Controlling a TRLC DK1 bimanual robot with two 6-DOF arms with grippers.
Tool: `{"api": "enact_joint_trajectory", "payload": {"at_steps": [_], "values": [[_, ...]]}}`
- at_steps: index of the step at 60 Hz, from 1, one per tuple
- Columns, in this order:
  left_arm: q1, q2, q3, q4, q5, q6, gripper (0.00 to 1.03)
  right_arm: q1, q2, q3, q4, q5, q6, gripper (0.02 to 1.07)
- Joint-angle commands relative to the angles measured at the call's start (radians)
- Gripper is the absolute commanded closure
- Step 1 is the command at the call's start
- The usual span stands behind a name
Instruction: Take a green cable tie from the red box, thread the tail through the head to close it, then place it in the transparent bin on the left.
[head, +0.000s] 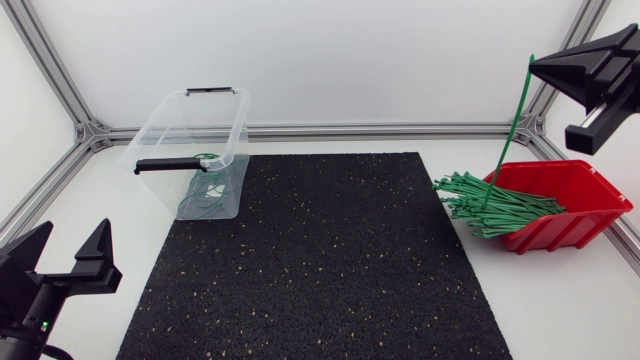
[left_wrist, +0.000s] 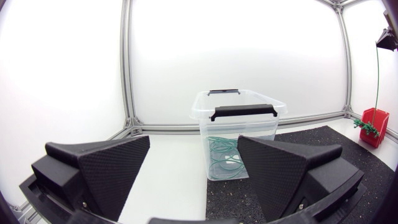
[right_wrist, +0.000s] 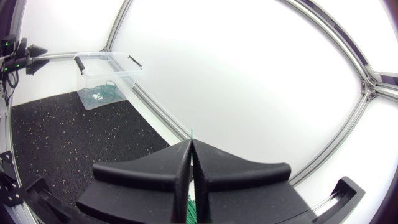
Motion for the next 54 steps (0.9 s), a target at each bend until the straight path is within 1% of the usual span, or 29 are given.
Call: {"api": "enact_joint_trajectory", "payload": {"at_steps": [1, 9, 17, 22, 29, 32, 43, 45, 50, 54], "values": [[-0.011, -0.005, -0.039, -0.017, 0.002, -0.018, 0.05, 0.027, -0.010, 0.066, -0.033, 0.006, 0.064, 1.01], [-0.011, -0.005, -0.041, -0.019, 0.004, -0.018, 0.05, 0.097, -0.010, 0.114, -0.073, 0.035, 0.131, 1.01], [-0.011, -0.005, -0.039, -0.020, 0.007, -0.018, 0.05, 0.212, -0.008, 0.131, -0.093, 0.091, 0.216, 1.01], [-0.011, -0.005, -0.039, -0.022, 0.008, -0.018, 0.05, 0.289, 0.015, 0.129, -0.113, 0.104, 0.276, 1.01], [-0.011, -0.005, -0.039, -0.022, 0.010, -0.018, 0.05, 0.439, 0.048, 0.109, -0.113, 0.186, 0.360, 1.01], [-0.011, -0.005, -0.039, -0.023, 0.010, -0.018, 0.05, 0.481, 0.055, 0.099, -0.093, 0.207, 0.395, 1.01], [-0.012, -0.004, -0.039, -0.023, 0.013, -0.018, 0.05, 0.553, 0.094, 0.079, -0.017, 0.209, 0.576, 1.01], [-0.012, -0.002, -0.039, -0.023, 0.013, -0.018, 0.05, 0.564, 0.098, 0.065, 0.011, 0.210, 0.619, 1.01], [-0.014, -0.002, -0.039, -0.023, 0.013, -0.018, 0.05, 0.573, 0.098, 0.004, 0.126, 0.209, 0.780, 1.01], [-0.016, -0.002, -0.039, -0.023, 0.013, -0.018, 0.05, 0.610, 0.136, -0.009, 0.148, 0.210, 0.809, 1.01]]}}
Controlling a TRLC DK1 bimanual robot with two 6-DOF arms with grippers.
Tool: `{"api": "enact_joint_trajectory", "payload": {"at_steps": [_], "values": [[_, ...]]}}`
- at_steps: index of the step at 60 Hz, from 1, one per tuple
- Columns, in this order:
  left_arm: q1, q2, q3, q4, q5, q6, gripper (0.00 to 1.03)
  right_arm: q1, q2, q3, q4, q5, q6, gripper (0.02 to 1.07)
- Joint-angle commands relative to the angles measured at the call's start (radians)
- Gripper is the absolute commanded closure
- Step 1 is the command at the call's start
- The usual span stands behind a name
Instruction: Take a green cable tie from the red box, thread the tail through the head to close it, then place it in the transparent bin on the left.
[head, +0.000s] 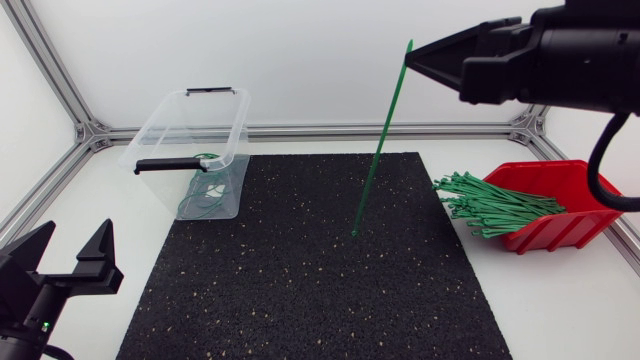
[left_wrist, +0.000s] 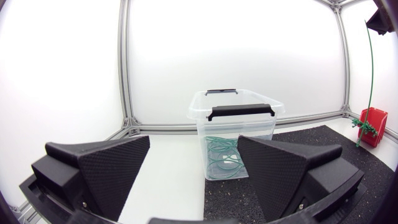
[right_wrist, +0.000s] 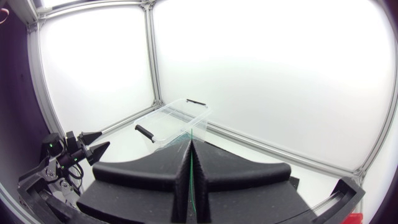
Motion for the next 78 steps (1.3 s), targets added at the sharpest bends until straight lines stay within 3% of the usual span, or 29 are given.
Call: {"api": "enact_joint_trajectory", "payload": {"at_steps": [1, 19, 47, 67, 78], "values": [[-0.009, -0.002, -0.039, -0.021, 0.006, -0.018, 0.05, 0.040, 0.049, -0.049, 0.038, 0.004, 0.124, 1.01], [-0.012, -0.001, -0.039, -0.021, 0.007, -0.018, 0.05, 0.179, 0.208, -0.104, 0.226, 0.030, 0.240, 1.01], [-0.018, 0.006, -0.039, -0.022, 0.007, -0.021, 0.05, 0.274, 0.377, -0.040, 0.423, 0.051, 0.424, 1.01], [-0.018, 0.009, -0.039, -0.024, 0.006, -0.029, 0.05, 0.305, 0.485, -0.023, 0.579, 0.094, 0.455, 1.02], [-0.018, 0.009, -0.039, -0.024, 0.007, -0.029, 0.05, 0.287, 0.514, -0.100, 0.630, 0.104, 0.440, 1.02]]}}
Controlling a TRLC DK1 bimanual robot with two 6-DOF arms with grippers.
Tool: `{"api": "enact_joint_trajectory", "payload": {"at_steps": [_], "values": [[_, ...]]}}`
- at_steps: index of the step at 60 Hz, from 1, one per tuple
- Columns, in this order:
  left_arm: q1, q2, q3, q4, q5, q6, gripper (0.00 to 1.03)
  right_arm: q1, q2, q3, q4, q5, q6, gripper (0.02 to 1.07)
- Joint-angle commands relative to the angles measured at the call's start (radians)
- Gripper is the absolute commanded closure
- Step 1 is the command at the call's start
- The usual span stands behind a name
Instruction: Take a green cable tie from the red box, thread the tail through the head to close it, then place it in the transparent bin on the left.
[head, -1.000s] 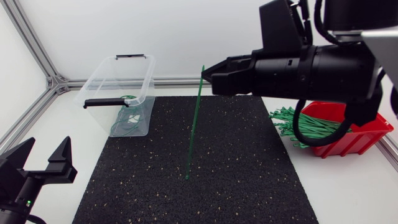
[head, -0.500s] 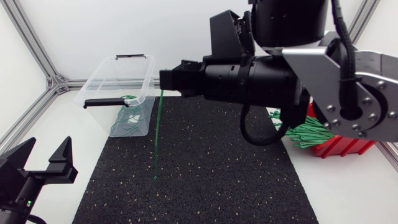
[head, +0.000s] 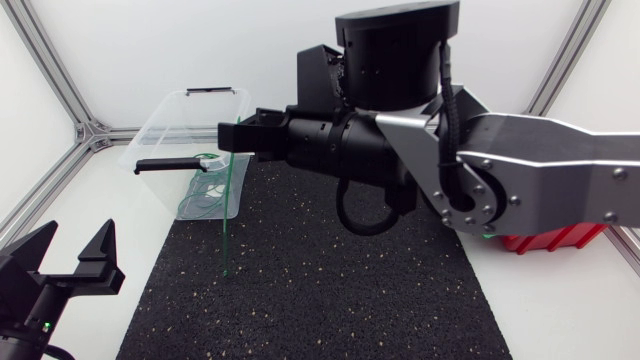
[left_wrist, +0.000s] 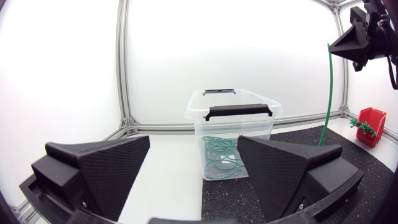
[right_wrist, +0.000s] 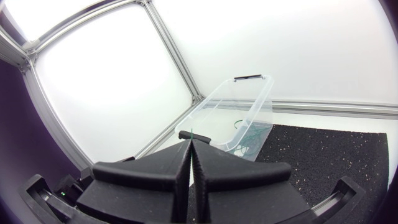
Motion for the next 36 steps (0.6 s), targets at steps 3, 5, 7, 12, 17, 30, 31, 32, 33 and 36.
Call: {"api": "enact_joint_trajectory", "payload": {"at_steps": [3, 5, 7, 12, 17, 30, 31, 32, 33, 36], "values": [[-0.007, 0.008, -0.039, -0.023, 0.005, -0.025, 0.05, -0.018, 0.000, -0.078, 0.026, 0.004, 0.007, 1.01], [-0.007, 0.008, -0.039, -0.023, 0.007, -0.025, 0.05, -0.024, -0.016, -0.099, 0.027, 0.006, -0.003, 1.02], [-0.008, 0.008, -0.039, -0.023, 0.007, -0.025, 0.05, -0.035, -0.037, -0.125, 0.027, 0.006, -0.011, 1.01], [-0.011, 0.008, -0.039, -0.023, 0.007, -0.025, 0.05, -0.057, -0.063, -0.167, 0.021, 0.002, -0.026, 1.01], [-0.013, 0.008, -0.039, -0.023, 0.007, -0.025, 0.05, -0.070, -0.080, -0.213, 0.018, 0.001, -0.053, 1.01], [-0.011, 0.008, -0.039, -0.025, 0.007, -0.025, 0.05, -0.083, -0.155, -0.359, 0.052, 0.013, -0.135, 1.01], [-0.010, 0.008, -0.039, -0.023, 0.007, -0.025, 0.05, -0.084, -0.158, -0.368, 0.055, 0.013, -0.143, 1.01], [-0.011, 0.008, -0.039, -0.025, 0.007, -0.025, 0.05, -0.086, -0.164, -0.380, 0.058, 0.015, -0.151, 1.01], [-0.011, 0.008, -0.039, -0.023, 0.007, -0.025, 0.05, -0.090, -0.170, -0.391, 0.059, 0.015, -0.155, 1.01], [-0.013, 0.008, -0.039, -0.025, 0.007, -0.025, 0.05, -0.098, -0.189, -0.422, 0.062, 0.013, -0.169, 1.01]]}}
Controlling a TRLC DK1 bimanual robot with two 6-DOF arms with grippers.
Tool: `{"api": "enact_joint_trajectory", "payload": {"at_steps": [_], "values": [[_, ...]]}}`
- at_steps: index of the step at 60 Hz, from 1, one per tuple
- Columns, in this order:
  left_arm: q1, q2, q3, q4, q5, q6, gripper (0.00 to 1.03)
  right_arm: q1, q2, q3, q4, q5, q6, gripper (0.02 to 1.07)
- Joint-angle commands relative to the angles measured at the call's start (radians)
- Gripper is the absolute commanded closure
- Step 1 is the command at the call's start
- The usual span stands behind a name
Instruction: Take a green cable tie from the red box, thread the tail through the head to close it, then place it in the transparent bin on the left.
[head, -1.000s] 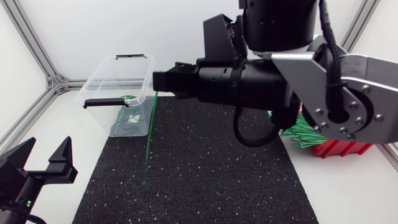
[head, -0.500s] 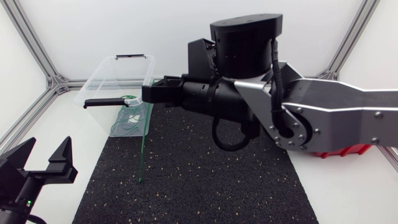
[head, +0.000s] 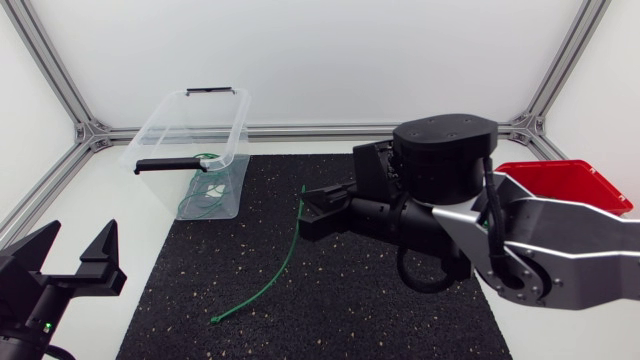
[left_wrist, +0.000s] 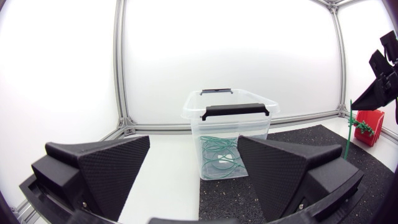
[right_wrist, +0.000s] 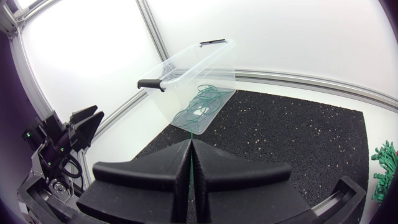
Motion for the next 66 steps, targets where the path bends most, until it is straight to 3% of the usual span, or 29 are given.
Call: {"api": "enact_joint_trajectory", "payload": {"at_steps": [1, 13, 18, 29, 33, 42, 45, 54, 66], "values": [[-0.006, 0.008, -0.039, -0.022, -0.004, -0.024, 0.05, -0.015, -0.040, -0.065, 0.024, 0.007, -0.044, 1.01], [-0.006, 0.008, -0.039, -0.022, -0.004, -0.024, 0.05, -0.041, -0.089, -0.159, 0.032, 0.010, -0.090, 0.99], [-0.006, 0.008, -0.039, -0.022, -0.004, -0.024, 0.05, -0.043, -0.098, -0.197, 0.033, 0.033, -0.125, 0.90], [-0.005, 0.008, -0.039, -0.022, -0.004, -0.024, 0.05, -0.029, -0.116, -0.268, 0.056, 0.075, -0.168, 0.86], [-0.003, 0.006, -0.039, -0.022, -0.004, -0.024, 0.05, -0.034, -0.121, -0.280, 0.047, 0.081, -0.189, 0.79], [-0.003, 0.006, -0.039, -0.022, -0.004, -0.024, 0.05, -0.047, -0.166, -0.268, -0.021, 0.084, -0.252, 0.74], [-0.003, 0.006, -0.039, -0.022, -0.004, -0.024, 0.05, -0.057, -0.182, -0.243, -0.065, 0.090, -0.274, 0.66], [-0.003, 0.006, -0.039, -0.022, -0.004, -0.024, 0.05, -0.069, -0.179, -0.147, -0.175, 0.064, -0.413, 0.66], [-0.003, 0.006, -0.039, -0.022, -0.004, -0.024, 0.05, -0.035, -0.061, 0.011, -0.327, 0.002, -0.726, 0.66]]}}
